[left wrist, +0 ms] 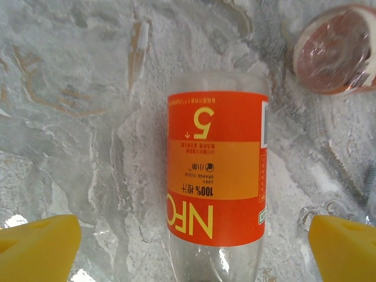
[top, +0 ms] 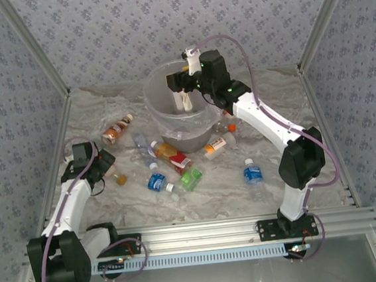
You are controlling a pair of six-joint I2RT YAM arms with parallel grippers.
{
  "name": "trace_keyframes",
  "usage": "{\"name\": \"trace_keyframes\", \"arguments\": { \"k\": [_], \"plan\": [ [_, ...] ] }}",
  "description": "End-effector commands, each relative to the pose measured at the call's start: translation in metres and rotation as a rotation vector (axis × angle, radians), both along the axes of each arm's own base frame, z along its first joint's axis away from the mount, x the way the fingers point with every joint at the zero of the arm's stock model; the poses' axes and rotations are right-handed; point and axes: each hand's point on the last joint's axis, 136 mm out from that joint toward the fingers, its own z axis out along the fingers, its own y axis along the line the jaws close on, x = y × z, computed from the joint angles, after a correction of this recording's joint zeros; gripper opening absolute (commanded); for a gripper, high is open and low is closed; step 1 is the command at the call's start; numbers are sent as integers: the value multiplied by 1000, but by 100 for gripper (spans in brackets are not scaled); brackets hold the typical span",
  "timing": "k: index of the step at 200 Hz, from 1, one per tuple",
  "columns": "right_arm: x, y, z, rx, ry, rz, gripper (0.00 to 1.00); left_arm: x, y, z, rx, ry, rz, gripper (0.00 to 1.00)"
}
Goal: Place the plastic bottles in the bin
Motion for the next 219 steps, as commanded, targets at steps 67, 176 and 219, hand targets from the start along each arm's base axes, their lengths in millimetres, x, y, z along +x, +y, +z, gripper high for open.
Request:
{"name": "trace_keyframes", "arguments": {
  "k": [67,176,219],
  "plan": [
    [-80,-85,63,-60,-171,-152,88,24,-4,-12,-30,6,-29,99],
    [-123,-204,-3,-36,-79,-541,100,69,-4,-36,-28,-34,-56,85],
    [-121,-216,-9,-3,-60,-587,100,74,-9,-47,-44,-48,-84,73]
  ]
}}
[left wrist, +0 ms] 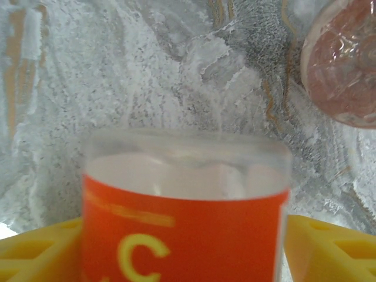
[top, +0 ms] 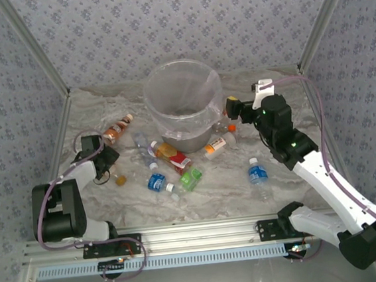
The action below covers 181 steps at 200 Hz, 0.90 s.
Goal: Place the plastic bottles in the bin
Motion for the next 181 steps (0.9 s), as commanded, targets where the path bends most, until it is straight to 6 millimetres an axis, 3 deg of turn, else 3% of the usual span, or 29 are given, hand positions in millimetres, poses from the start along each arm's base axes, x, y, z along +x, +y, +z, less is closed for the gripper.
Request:
{"name": "trace_keyframes", "arguments": {
  "k": [1,55,74,106,148,181],
  "plan": [
    [1,-10,5,51,-20,-53,100,16,-2,6,-7,-63,-28,73],
    [5,-18,-4,80,-8,-85,100,22,-12,5,-18,-84,-94,58],
    [6,-22,-9,86,4,-100,100,23,-17,12,1,-103,-136,49],
    [7,-25,-13,96,15,-110,100,22,-26,37,67,-157,-188,46],
    [7,-30,-22,105,36,-126,100,18,-34,108,157,-349,-191,45],
    [6,-33,-30,129,63,-144,100,21,-44,196,150,-592,-203,44]
  ]
}}
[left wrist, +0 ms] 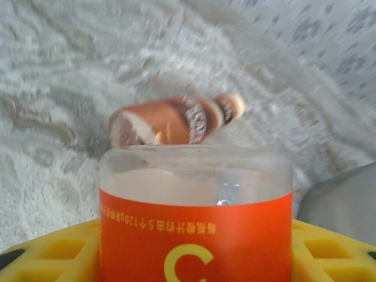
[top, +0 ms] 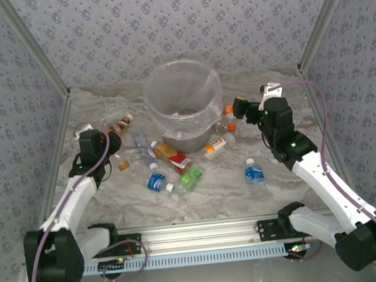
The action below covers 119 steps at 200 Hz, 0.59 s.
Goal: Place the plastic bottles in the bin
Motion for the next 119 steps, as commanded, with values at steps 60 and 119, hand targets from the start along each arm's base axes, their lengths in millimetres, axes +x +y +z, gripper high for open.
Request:
{"name": "trace_keyframes", "arguments": {
  "k": [60,119],
  "plan": [
    [-2,-6,-7,82,18,-43,100,27,-72,244,-56,-627,-274,42],
    [-14,-15,-8,72,31,-62,100,61,-192,275,129,-639,-649,43]
  ]
}}
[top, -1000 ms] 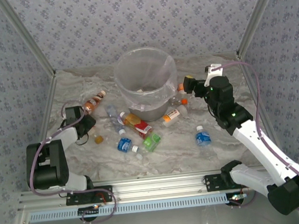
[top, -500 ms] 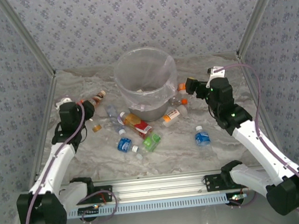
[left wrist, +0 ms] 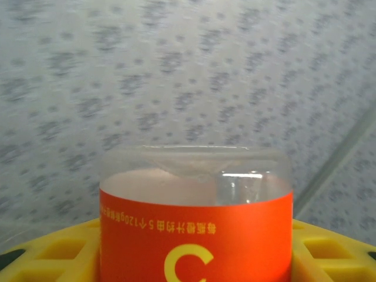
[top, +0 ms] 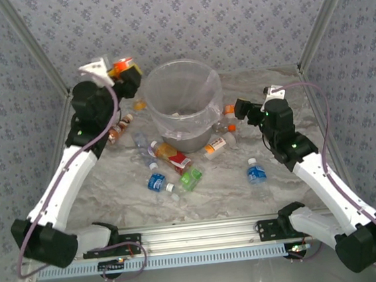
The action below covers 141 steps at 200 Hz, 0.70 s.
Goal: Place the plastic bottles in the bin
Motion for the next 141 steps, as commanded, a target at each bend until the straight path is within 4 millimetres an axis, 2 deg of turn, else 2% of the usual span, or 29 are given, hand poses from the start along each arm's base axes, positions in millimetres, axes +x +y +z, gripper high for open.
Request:
{"name": "trace_keyframes", "arguments": {
  "k": [1,31,80,121,141],
  "plan": [
    [-9,-10,-1,9,5,-33,100,7,-41,2,154,-43,-118,43],
    [-17,-14,-1,4,9,-39,100,35,-75,-33,275,31,-176,45],
    [-23,-17,-10,-11,47,-40,100,65,-102,-92,403,197,-226,45],
    [-27,-19,-20,-26,91,-42,100,68,-129,-156,601,340,-321,45],
    [-29,-20,-24,-29,106,-45,100,71,-140,-183,688,361,-309,45]
  ]
}}
